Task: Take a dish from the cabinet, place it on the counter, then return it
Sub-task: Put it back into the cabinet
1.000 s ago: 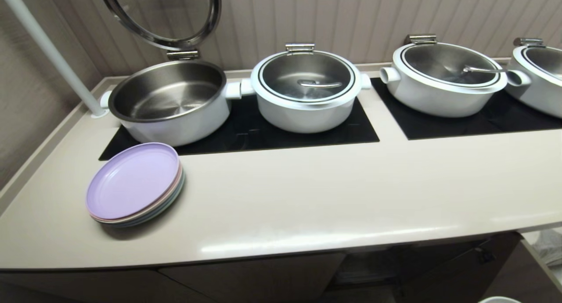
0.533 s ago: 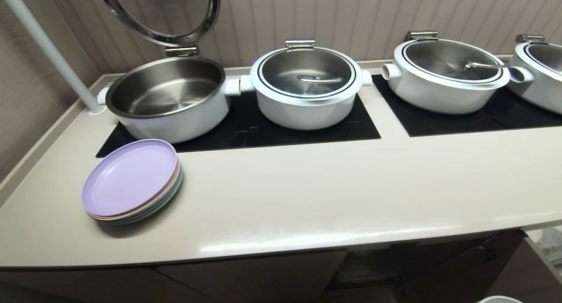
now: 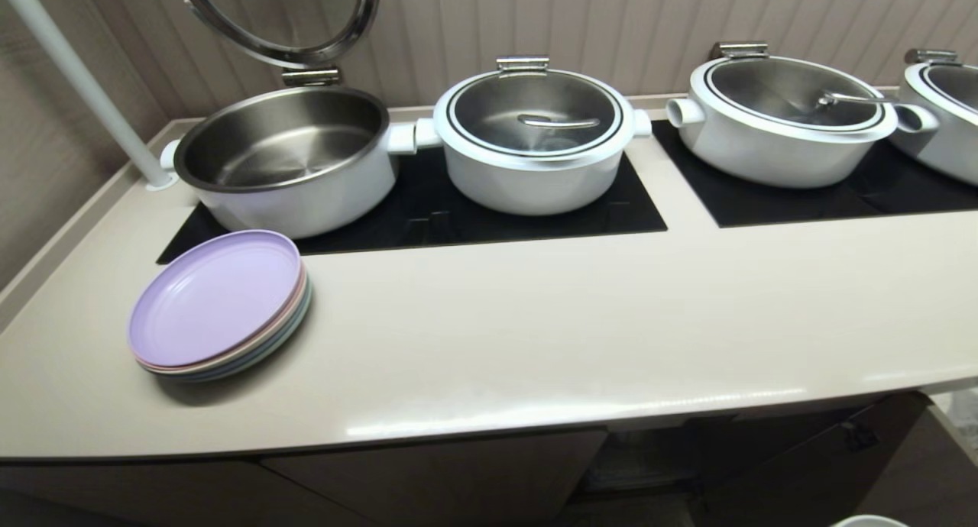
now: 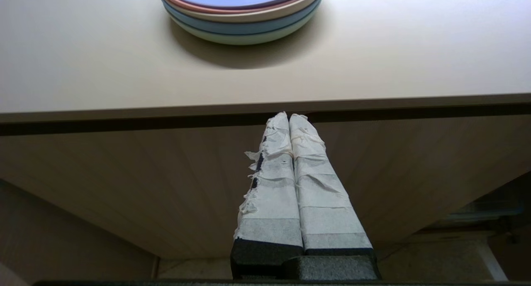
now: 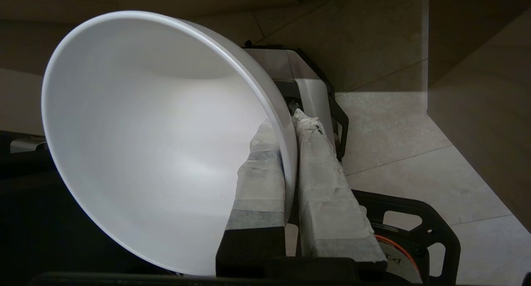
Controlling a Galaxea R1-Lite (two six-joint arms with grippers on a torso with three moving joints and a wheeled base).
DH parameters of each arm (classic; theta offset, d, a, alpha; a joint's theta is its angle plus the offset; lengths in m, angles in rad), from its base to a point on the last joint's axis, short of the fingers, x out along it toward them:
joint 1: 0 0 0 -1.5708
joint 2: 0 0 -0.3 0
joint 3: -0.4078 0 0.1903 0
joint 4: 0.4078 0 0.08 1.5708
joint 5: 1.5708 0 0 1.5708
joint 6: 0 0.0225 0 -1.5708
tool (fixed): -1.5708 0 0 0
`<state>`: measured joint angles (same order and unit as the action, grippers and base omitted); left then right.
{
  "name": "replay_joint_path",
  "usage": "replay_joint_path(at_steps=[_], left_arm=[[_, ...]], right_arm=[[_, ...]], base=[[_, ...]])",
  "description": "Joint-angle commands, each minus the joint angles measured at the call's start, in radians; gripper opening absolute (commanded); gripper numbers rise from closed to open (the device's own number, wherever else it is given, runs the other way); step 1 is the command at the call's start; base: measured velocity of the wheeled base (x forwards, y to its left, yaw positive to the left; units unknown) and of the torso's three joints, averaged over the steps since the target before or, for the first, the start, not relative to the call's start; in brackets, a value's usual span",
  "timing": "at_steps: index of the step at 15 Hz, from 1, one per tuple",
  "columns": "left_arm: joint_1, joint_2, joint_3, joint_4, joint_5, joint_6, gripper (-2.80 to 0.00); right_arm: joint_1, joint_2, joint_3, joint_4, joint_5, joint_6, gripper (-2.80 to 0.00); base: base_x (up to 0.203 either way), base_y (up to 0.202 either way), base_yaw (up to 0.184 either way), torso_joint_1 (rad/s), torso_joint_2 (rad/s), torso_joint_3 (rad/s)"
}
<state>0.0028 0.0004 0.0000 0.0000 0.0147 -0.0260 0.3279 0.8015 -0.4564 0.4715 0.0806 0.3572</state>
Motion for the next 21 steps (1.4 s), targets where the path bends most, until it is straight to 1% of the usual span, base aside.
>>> replay_joint_path(at_steps=[1,13,16,21], left_arm=[[0.0,0.0,0.0,0.0,0.001,-0.002,-2.8],[0.0,0.0,0.0,-0.002,0.001,0.0,-2.8],[0.0,0.0,0.0,-0.001,0.001,0.0,-2.8],[0.0,0.0,0.0,0.0,0.001,0.0,-2.8]], right_arm=[[0.0,0.004,0.001,0.003,0.001,0.002,-2.8],[0.013,0.01,0.005,0.004,0.001,0.006,-2.8],[0.013,0.013,0.002,0.003,-0.001,0.026,-2.8],[0.013,0.023,0.003,0.001,-0.001,0.029,-2.8]], base=[[0.0,0.0,0.0,-0.144,0.3,0.154],[0.0,0.0,0.0,-0.148,0.31,0.164],[0.0,0.0,0.0,-0.156,0.34,0.183],[0.0,0.0,0.0,-0.178,0.38,0.201]])
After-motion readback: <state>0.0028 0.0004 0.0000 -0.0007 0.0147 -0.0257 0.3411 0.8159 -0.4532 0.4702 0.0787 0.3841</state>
